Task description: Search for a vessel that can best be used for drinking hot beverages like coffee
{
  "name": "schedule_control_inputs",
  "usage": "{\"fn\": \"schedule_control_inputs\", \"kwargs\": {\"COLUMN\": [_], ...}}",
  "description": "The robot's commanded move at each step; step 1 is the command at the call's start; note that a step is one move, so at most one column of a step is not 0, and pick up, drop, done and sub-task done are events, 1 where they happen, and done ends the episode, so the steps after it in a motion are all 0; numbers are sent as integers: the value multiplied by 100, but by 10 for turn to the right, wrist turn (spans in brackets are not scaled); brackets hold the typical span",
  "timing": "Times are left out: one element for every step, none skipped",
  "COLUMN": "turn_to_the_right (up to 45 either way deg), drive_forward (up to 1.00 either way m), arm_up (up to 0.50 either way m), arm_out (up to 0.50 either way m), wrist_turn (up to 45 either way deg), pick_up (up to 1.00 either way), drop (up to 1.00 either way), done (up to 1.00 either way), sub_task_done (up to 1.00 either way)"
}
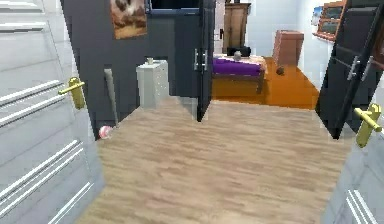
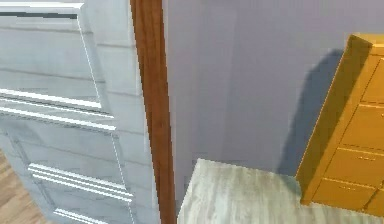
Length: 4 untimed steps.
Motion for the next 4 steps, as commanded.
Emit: {"fn": "schedule_control_inputs", "kwargs": {"turn_to_the_right": [0,0,-270,0], "drive_forward": [100,65,0,80], "arm_up": [0,0,0,0], "arm_out": [0,0,0,0], "wrist_turn": [0,0,0,0], "pick_up": [0,0,0,0], "drop": [0,0,0,0], "done": [0,0,0,0], "sub_task_done": [0,0,0,0]}}
